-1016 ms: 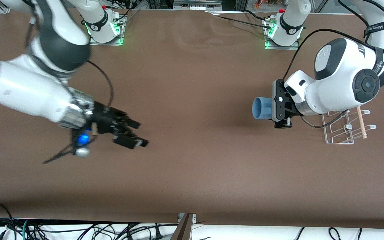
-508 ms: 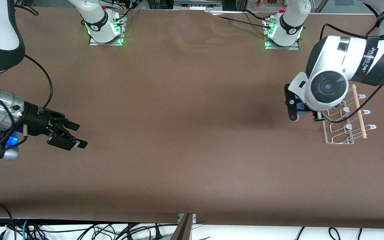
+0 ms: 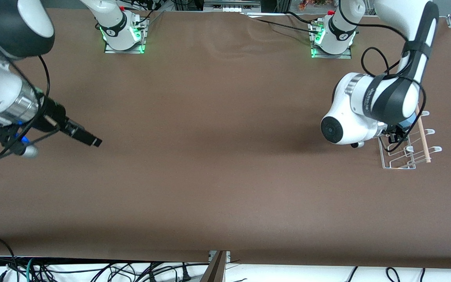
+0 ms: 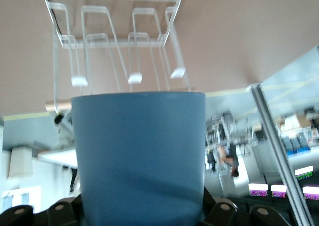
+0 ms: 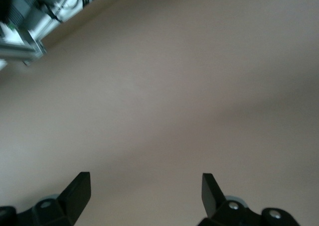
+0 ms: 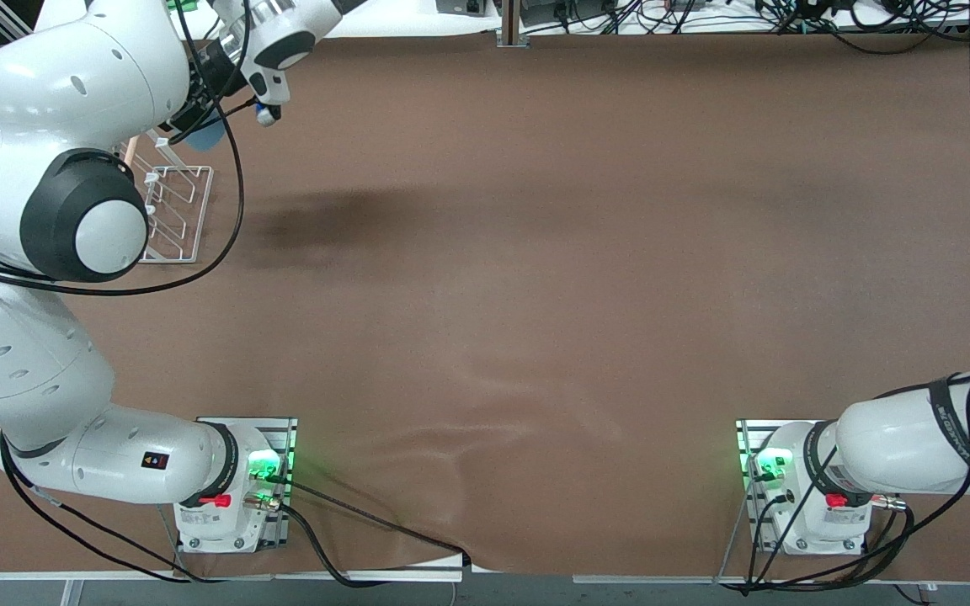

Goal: Transfer cup to left arm and place on rack
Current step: 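Move the cup over the wire rack with the left gripper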

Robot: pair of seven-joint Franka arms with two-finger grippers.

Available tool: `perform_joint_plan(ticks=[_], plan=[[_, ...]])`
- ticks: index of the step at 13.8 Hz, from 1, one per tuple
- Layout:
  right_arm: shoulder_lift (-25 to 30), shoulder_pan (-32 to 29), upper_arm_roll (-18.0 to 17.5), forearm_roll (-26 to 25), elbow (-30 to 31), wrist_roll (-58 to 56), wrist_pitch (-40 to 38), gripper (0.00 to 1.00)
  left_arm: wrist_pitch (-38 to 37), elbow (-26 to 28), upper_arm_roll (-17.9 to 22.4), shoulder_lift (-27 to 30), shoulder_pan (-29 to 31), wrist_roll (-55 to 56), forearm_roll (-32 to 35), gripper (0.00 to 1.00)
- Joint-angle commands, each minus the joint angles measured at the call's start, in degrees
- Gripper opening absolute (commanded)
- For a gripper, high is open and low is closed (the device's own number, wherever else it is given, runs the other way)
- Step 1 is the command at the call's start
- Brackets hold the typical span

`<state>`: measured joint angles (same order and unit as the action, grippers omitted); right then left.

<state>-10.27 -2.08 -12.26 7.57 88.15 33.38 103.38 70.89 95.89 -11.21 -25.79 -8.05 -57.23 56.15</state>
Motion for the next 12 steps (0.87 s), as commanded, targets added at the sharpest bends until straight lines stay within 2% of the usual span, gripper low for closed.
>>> perform_joint_plan(ticks=[1,3,6,8,12], plan=[[8.8,3.5,8.5,-0.6,11.0,-12.2,1.6,0.99,2.8,8.9,0.0,3.1,2.4,1.9,5.4,0.00],[10.9,6.6,14.0,-0.7,13.7,-18.8,1.5,0.99,4.0,15.1,0.0,3.9,3.0,6.0,11.2,0.00],[11.6,12.3,22.8,-0.8,11.6,-28.5,-2.6,0.99,9.7,25.8,0.0,8.4,6.8,8.5,17.3,0.00],[11.5,12.3,23.5,-0.9,10.0,-32.6,-5.4,0.98,12.9,30.9,0.0,11.1,8.8,10.9,18.1,0.00],[11.1,12.1,23.6,-5.5,9.9,-35.8,-7.5,0.98,14.7,33.0,-0.1,11.5,11.0,12.6,18.1,0.00]])
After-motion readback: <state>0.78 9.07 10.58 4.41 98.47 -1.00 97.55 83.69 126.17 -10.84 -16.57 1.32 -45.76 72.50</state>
